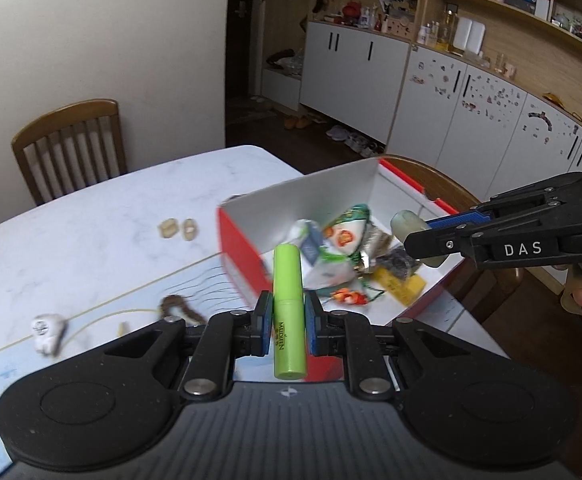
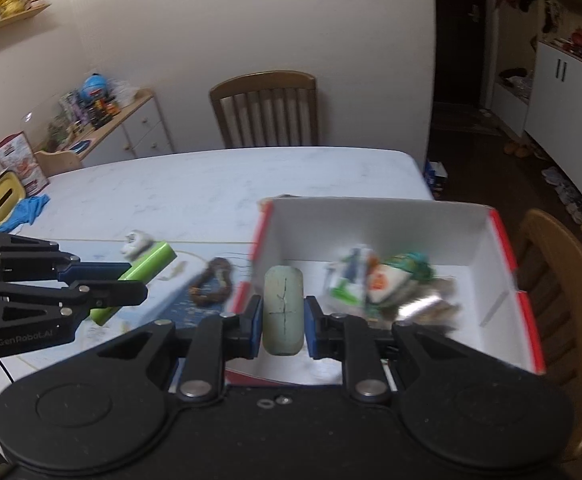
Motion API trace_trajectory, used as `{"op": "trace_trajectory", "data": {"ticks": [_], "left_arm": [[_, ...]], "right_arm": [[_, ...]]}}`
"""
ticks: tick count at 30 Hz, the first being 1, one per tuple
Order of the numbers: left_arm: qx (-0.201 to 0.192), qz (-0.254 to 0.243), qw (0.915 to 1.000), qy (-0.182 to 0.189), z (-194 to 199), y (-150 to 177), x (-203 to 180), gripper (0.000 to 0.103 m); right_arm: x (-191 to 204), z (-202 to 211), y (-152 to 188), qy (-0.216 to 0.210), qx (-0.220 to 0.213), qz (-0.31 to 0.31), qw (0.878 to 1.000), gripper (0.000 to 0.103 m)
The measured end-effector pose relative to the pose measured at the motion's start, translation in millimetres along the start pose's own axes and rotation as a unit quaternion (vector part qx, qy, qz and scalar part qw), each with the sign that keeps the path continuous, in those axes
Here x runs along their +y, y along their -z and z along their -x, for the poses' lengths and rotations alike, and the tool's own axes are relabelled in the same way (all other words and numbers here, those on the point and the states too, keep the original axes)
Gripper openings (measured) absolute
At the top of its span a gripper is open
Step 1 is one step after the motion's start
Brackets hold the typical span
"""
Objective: Organize objects
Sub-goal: 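Carry the green stick and soap bar into the red box and open both grippers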
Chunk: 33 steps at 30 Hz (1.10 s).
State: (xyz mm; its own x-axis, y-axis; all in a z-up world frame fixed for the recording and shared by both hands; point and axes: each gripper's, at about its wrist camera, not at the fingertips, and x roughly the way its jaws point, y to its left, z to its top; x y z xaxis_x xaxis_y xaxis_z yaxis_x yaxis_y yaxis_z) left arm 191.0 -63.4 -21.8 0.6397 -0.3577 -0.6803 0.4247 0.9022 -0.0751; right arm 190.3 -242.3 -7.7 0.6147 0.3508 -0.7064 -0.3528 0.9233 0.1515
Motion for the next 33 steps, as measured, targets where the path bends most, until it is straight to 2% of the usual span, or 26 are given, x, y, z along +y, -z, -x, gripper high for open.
{"op": "trace_trajectory", "data": {"ticks": [8,16,24,33], "left_arm": [[0.028,-0.009,0.9995,0.011,-43,-11,-36,0.016],[0.076,-0.005,0.9970,0.017,-92,-17,-56,0.017],[0.119,0.001,0.9928,0.015,-132,-22,-63,0.016],[0.145,0.005,0.9893,0.015,-158,-28,-70,0.016]], "right_arm": [[-57,3,12,0.027,0.004,-0.021,0.999,0.020],[-99,-17,16,0.052,0.018,-0.031,0.998,0.020],[-115,-47,19,0.058,0.041,-0.029,0.997,0.020],[-121,-77,23,0.059,0.078,-0.030,0.995,0.020]]}}
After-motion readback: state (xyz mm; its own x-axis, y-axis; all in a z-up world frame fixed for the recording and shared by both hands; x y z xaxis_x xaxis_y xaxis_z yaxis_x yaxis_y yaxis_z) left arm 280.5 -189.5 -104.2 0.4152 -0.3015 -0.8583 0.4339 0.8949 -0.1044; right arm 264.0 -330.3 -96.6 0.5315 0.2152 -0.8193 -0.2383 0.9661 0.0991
